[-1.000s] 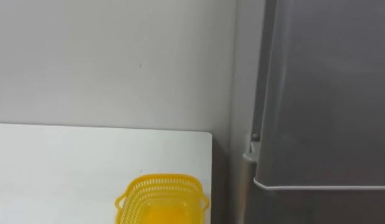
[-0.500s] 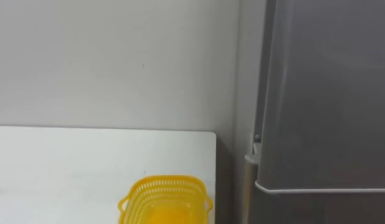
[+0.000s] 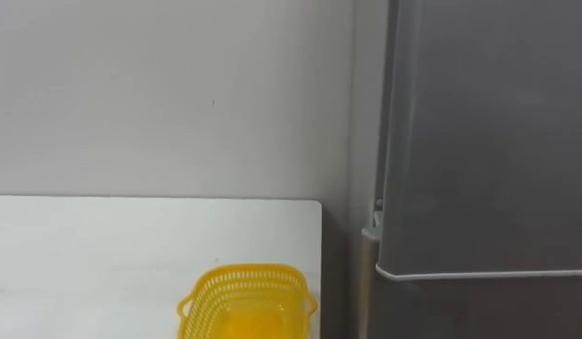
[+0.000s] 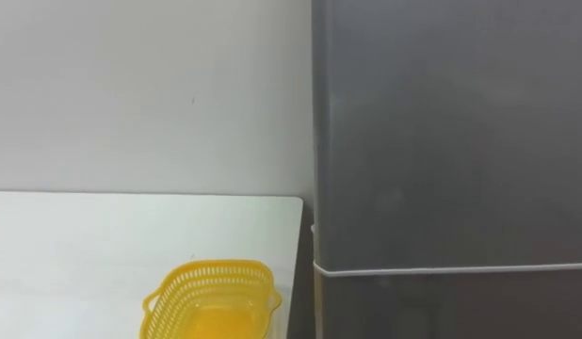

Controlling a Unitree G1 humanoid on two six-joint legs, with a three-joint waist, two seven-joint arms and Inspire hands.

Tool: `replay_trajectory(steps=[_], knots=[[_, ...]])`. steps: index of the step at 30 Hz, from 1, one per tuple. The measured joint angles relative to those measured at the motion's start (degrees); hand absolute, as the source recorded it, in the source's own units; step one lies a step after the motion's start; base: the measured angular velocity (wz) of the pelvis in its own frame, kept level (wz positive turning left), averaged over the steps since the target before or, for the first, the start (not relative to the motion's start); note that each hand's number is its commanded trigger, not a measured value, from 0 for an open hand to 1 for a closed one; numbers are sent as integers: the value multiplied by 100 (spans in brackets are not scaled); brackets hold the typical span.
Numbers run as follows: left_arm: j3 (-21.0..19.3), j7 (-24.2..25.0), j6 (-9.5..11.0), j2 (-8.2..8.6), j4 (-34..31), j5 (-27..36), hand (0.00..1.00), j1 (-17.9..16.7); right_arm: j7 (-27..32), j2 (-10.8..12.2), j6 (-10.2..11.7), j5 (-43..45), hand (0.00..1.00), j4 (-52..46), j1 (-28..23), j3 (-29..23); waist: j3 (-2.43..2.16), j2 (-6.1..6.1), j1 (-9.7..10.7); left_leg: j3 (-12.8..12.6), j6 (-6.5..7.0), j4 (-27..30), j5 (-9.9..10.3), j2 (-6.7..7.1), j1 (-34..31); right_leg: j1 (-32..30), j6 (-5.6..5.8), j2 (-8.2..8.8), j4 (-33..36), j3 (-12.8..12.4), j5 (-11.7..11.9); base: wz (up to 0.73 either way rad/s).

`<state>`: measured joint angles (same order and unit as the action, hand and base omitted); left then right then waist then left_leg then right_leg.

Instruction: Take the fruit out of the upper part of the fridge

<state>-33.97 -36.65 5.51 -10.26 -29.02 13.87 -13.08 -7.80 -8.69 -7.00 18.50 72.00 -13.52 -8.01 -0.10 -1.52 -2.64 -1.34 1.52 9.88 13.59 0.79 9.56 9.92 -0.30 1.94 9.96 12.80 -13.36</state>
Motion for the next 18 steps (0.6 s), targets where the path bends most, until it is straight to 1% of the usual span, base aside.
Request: replay_trajectory(steps=[2, 3, 5, 9, 10, 11, 12, 13, 14, 15, 16, 17, 18], knots=[[172, 342, 0, -1, -188, 90, 0, 79, -112, 21, 0, 22, 0, 44, 52, 1, 2, 4, 44, 1, -1, 4, -2, 1, -3, -8, 0, -1, -19, 0, 0, 0], [234, 422, -1, -1, -227, 94, 0, 125, -131, 20, 0, 25, 0, 54, 68, 1, 3, 9, 48, 0, -1, 13, -2, 1, -2, -12, 0, 1, -19, 0, 0, 0], [469, 792, -6, -2, -365, 89, 0, 313, -182, 6, 0, 39, 0, 71, 111, 1, 8, 22, 64, -6, -1, 40, -2, 2, -5, -19, 0, 4, -14, -27, 0, -8], [925, 1305, -25, -1, -452, 89, 0, 523, -225, 5, 9, 38, 0, 141, 172, 9, 2, 50, 94, -26, -1, 44, -2, 3, 9, -8, -1, 0, -1, -57, 2, -6], [1054, 1476, -60, 0, -453, 86, 0, 609, -236, 7, 1, 40, 0, 190, 215, 10, 4, 65, 118, -29, -1, 49, -2, 0, 5, -8, -1, -1, -2, -56, 2, 0], [1129, 1653, -98, 0, -453, 88, 0, 729, -244, 8, -1, 54, 0, 228, 252, 9, 23, 69, 133, -27, -1, 54, -2, -3, -3, -10, -1, 1, -4, -56, 3, 0], [1149, 1734, -98, 0, -453, 95, 0, 773, -248, 8, -2, 55, 0, 240, 277, 8, 41, 80, 160, -25, -1, 56, -1, -3, -11, -9, -2, 1, -5, -55, 3, 6], [1223, 1864, -101, 0, -474, 202, 0, 852, -263, 7, -3, 50, 0, 305, 339, 16, 54, 74, 239, -20, -2, 75, -1, -3, -73, -15, -3, 3, -23, -24, 4, 9], [1336, 2019, -107, -1, -530, 395, 0, 899, -281, 7, -2, 44, 0, 357, 381, 19, 44, 69, 299, -42, -2, 97, -1, -2, -122, -88, -4, 5, -16, -26, 4, 7], [1401, 2095, -112, -1, -572, 480, 0, 909, -284, 8, -4, 49, 0, 372, 411, 30, 48, 56, 317, -49, -2, 98, -1, -4, -143, -111, -10, 2, -18, -31, 8, 0], [1539, 2273, -129, 1, -648, 593, 0, 910, -287, 13, -7, 55, 0, 410, 457, 94, 43, 65, 357, -58, -2, 98, -1, -6, -200, -168, -13, 0, -7, -29, 11, -4], [1663, 2484, -148, 0, -669, 653, 0, 913, -290, 14, -6, 56, 0, 407, 460, 190, 25, 35, 387, -94, -3, 97, -1, -9, -216, -203, -16, -1, 1, -46, 12, -8], [1779, 2669, -191, 1, -669, 678, 0, 914, -294, 14, -16, 57, 0, 407, 468, 235, 37, 60, 387, -110, -3, 97, -1, -13, -219, -207, -19, 0, 0, -56, 15, -9]])
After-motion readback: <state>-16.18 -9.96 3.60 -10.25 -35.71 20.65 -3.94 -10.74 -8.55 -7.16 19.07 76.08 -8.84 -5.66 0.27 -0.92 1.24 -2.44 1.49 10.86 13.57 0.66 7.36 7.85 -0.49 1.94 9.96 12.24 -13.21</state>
